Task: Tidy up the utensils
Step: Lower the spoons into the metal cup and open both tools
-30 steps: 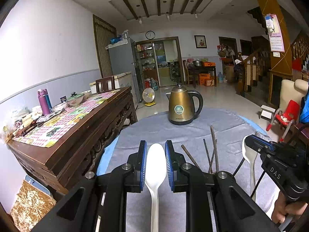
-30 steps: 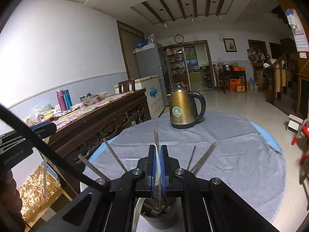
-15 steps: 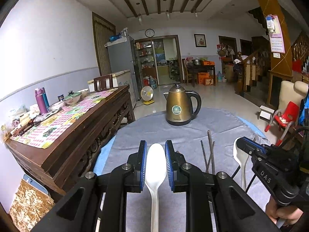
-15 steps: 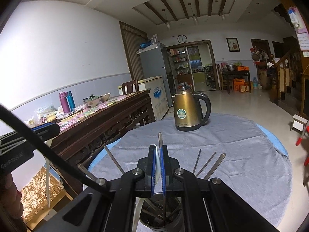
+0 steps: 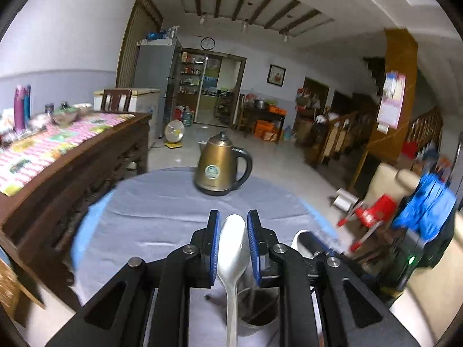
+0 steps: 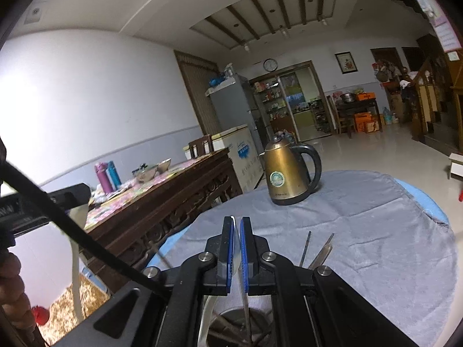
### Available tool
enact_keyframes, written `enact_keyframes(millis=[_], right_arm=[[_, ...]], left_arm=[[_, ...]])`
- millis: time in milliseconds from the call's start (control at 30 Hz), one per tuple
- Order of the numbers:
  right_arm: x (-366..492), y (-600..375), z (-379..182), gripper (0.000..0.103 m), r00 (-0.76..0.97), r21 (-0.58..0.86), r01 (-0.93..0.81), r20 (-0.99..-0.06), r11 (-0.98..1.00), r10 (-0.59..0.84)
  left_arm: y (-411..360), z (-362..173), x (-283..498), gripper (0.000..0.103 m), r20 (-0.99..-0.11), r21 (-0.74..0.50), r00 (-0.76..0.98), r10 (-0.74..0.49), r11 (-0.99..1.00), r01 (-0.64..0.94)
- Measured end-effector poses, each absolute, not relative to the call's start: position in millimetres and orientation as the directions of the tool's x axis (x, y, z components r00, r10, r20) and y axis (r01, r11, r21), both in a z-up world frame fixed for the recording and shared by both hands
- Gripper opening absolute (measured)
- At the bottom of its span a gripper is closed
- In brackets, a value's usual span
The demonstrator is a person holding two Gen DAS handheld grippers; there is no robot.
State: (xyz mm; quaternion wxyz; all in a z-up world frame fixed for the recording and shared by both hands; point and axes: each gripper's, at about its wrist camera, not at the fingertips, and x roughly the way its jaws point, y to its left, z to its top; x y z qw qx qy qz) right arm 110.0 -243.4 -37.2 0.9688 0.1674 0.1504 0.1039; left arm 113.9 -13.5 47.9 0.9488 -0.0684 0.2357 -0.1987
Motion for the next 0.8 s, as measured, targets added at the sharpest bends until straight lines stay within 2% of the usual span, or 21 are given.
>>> enact_keyframes(millis=[233, 500, 800], right_arm=[[120, -243, -44, 0.005, 0.97, 0.318, -0.066, -0.203, 0.946, 0.136], [119, -227, -61, 0.005, 0.99, 0.202, -0.011, -0.138, 0.979, 0.04], [116, -218, -81, 0.005, 0.991, 0.113, -0.033, -0.128, 0.993, 0.047]], left_arm=[[-24, 29, 140, 0.02, -0.359, -0.373, 0.814, -0.457, 0.87, 0.324], [-58, -3, 150, 0.02, -0.297, -0.311, 0.856, -0.423, 0.891, 0.332], [-68, -32, 160, 0.02, -0.294, -0.298, 0.863, -0.41, 0.898, 0.325]])
